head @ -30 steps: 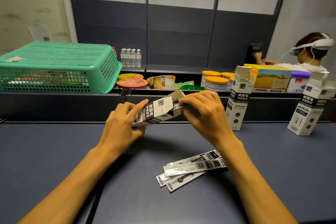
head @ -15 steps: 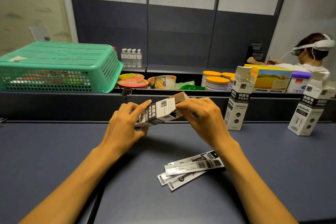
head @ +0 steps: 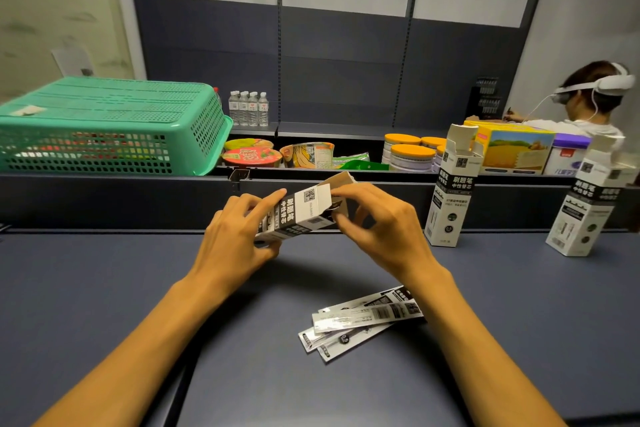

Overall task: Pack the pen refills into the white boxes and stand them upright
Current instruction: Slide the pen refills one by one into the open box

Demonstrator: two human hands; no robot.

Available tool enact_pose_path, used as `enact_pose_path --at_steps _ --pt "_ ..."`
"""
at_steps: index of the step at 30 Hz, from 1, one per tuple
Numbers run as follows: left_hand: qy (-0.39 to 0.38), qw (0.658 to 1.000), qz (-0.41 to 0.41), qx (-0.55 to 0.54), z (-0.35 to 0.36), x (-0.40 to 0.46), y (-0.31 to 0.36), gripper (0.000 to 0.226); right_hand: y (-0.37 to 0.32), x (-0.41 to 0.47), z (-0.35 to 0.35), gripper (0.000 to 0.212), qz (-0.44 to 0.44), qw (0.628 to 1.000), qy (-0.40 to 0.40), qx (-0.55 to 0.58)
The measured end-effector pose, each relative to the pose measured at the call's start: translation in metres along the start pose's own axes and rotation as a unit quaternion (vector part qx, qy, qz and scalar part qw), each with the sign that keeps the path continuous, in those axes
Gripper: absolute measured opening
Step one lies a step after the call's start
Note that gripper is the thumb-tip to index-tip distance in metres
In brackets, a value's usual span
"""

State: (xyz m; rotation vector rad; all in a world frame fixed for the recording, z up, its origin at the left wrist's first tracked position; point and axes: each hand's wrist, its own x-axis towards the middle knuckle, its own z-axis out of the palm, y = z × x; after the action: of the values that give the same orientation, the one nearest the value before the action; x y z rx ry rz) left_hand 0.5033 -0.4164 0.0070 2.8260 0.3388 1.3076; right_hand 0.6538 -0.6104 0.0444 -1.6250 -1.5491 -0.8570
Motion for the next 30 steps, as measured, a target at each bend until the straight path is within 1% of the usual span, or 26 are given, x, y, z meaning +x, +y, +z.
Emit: enact_pose_path --at_steps 2,6,8,11,18,23,26,28,30 --pt "0.000 1.000 0.000 -0.001 0.000 0.000 0.000 0.086 -0.001 0.000 0.000 0.025 -0.003 1.000 0.000 0.001" --pt "0.001 1.000 -0.002 0.001 0.000 0.000 0.000 0.086 0.001 -0.001 0.003 0.022 -0.015 0.999 -0.040 0.016" --pt "0.001 1.000 -0.003 0.001 0.000 0.000 0.000 0.086 0.000 -0.003 0.004 0.024 -0.015 0.999 -0.043 0.026" --pt "0.003 1.000 -0.004 -0.002 -0.001 0.000 0.000 0.086 -0.003 -0.002 0.004 0.029 0.007 0.997 -0.047 0.060" --pt "0.004 1.000 0.000 0.003 -0.002 0.000 0.001 0.087 -0.007 -0.002 0.006 0.043 0.058 0.987 -0.135 0.067" --pt "-0.005 1.000 0.008 0.004 0.000 0.000 0.002 0.088 -0.015 -0.002 0.007 0.050 0.057 0.979 -0.191 0.049" --pt "-0.009 1.000 0.007 0.005 0.000 0.000 0.002 0.087 -0.016 -0.002 0.006 0.048 0.063 0.981 -0.181 0.040" --pt "-0.009 1.000 0.004 0.001 -0.001 0.000 0.002 0.087 -0.014 -0.001 0.004 0.041 0.068 0.983 -0.157 0.059" --pt "-0.011 1.000 0.003 -0.003 -0.001 0.000 0.002 0.087 -0.012 -0.001 0.002 0.038 0.075 0.983 -0.150 0.078"
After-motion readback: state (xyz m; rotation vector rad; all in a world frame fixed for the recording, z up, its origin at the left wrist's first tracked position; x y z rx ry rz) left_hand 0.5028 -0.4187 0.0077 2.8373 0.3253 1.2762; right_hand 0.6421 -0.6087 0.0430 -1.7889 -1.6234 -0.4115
